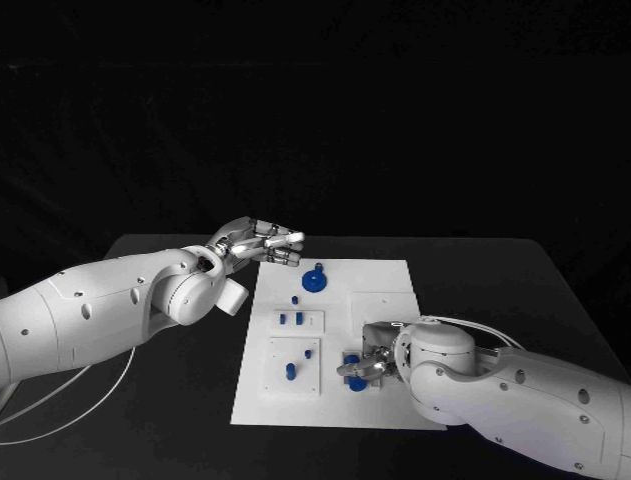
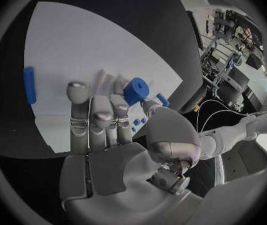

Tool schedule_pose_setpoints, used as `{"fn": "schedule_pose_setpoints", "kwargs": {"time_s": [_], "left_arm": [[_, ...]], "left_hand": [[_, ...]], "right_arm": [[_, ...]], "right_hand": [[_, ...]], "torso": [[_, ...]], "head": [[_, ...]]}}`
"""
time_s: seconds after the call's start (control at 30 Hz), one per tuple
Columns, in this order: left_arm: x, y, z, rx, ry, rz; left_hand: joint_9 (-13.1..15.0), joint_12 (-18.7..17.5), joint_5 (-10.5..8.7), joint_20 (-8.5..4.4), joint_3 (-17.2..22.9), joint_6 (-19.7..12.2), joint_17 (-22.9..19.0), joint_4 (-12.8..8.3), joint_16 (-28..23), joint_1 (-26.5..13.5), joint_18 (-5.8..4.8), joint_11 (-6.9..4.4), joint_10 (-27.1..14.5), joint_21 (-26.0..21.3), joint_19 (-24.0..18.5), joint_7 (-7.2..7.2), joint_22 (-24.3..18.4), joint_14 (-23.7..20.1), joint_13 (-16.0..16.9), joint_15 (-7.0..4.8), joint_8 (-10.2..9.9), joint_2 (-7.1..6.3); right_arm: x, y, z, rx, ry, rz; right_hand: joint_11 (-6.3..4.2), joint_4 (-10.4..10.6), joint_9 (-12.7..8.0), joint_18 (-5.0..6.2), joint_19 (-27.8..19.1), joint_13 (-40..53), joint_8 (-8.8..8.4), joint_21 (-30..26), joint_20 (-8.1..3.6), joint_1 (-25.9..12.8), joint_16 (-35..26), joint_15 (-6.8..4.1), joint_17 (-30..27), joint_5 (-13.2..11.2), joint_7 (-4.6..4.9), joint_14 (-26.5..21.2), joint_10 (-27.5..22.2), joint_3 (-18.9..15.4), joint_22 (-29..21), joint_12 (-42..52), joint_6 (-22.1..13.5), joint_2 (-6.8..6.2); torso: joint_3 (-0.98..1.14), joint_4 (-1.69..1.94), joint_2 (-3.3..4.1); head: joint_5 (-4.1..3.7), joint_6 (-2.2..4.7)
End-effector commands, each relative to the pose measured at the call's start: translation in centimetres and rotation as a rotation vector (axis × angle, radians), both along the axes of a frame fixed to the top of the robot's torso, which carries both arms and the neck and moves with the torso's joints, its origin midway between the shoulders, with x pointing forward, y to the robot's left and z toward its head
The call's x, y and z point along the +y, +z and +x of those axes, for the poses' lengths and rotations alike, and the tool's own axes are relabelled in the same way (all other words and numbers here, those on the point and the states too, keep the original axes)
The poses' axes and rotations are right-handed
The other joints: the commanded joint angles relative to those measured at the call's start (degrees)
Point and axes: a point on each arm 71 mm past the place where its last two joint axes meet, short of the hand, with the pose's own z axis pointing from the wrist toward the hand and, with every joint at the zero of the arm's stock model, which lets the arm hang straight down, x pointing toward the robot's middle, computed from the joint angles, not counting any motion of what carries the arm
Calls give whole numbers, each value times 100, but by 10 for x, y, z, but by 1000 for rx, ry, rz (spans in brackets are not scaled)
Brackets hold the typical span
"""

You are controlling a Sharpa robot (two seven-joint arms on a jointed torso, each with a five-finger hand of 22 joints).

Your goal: Assemble the parts on the task board

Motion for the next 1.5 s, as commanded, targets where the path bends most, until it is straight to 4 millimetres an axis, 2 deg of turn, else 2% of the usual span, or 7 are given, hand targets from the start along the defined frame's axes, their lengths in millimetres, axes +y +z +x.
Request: {"fn": "schedule_pose_setpoints", "kwargs": {"time_s": [0.03, 0.13, 0.33, 0.93, 1.17, 1.3, 1.5], "left_arm": [[-2, 2, 0, -6, -9, -2], [-2, 2, 0, -5, -9, -1], [-1, 1, 0, -4, -7, 1], [1, 1, 1, -2, -4, 4], [4, 1, 2, -2, 3, 6], [4, 0, 2, -1, 3, 7], [5, 0, 2, -1, 3, 7]], "left_hand": [[2, -11, 8, 24, -24, 1, 10, 7, -18, -22, 103, -5, -38, 19, -21, 43, 6, -25, 9, 7, 37, 54], [2, -11, 8, 24, -24, 1, 10, 7, -18, -22, 103, -5, -38, 19, -21, 43, 6, -25, 9, 7, 37, 54], [2, -11, 9, 25, -20, 0, 10, 19, -18, -27, 103, -5, -39, 20, -25, 42, 6, -28, 9, 8, 36, 50], [2, -11, 8, 29, -19, 0, 9, 25, -19, -31, 101, -3, -42, 16, -36, 43, 4, -46, 9, 13, 36, 50], [2, -11, 8, 29, -19, 0, 9, 25, -19, -31, 101, -3, -42, 16, -36, 43, 4, -46, 9, 13, 36, 50], [2, -11, 8, 29, -19, 0, 9, 25, -19, -31, 101, -3, -42, 16, -36, 43, 4, -46, 9, 13, 36, 50], [2, -12, 8, 31, -16, 1, 10, 20, -19, -23, 101, -3, -42, 15, -40, 43, 5, -50, 9, 13, 38, 48]], "right_arm": [[-1, -4, -3, 29, -10, -13], [-1, -3, -4, 25, -10, -4], [-4, -1, -4, 14, -17, 7], [-14, 15, -3, -54, -36, 69], [-27, 21, -1, -62, -37, 123], [-32, 25, -1, -66, -14, 207], [-42, 27, -2, -66, 14, 248]], "right_hand": [[-6, 120, 0, -46, 278, 14, -15, 22, -29, -2, 14, -33, 10, -16, 6, -1, 0, -212, -3, -13, 23, -43], [-6, 334, 4, -49, 279, 48, -15, 32, -32, 199, 6, -34, 48, -14, 7, 6, 10, -919, 0, -38, 23, 142], [-5, 638, 5, -43, 278, 86, -12, 39, -30, 194, -12, -32, 72, -14, 12, 16, 21, -1494, 1, -52, 16, 246], [-1, 643, 4, -45, 280, 123, -14, 48, -28, 273, -49, -30, 79, -14, 15, 26, 29, -2226, -17, -82, 9, 443], [9, 579, 0, -40, 268, 109, -20, -34, -27, 346, -133, -28, 8, -14, 30, 7, -3, -2233, -50, -123, -42, 235], [39, 316, 19, -23, 248, 65, -30, -171, -23, 805, -291, -21, -127, -10, 71, -13, -65, -2002, -111, -209, -200, 31], [93, 36, 201, 64, 258, 26, -16, -281, 30, 1908, -354, 13, -209, 289, 155, -9, -161, -999, -168, -169, -437, -719]], "torso": [[3, 3, 1], [5, 2, 1], [7, -2, 0], [11, -2, 0], [7, -4, 1], [5, 0, 3], [7, -3, 1]], "head": [[0, 3], [1, -6], [12, -3], [33, 19], [53, 19], [68, 22], [97, 14]]}}
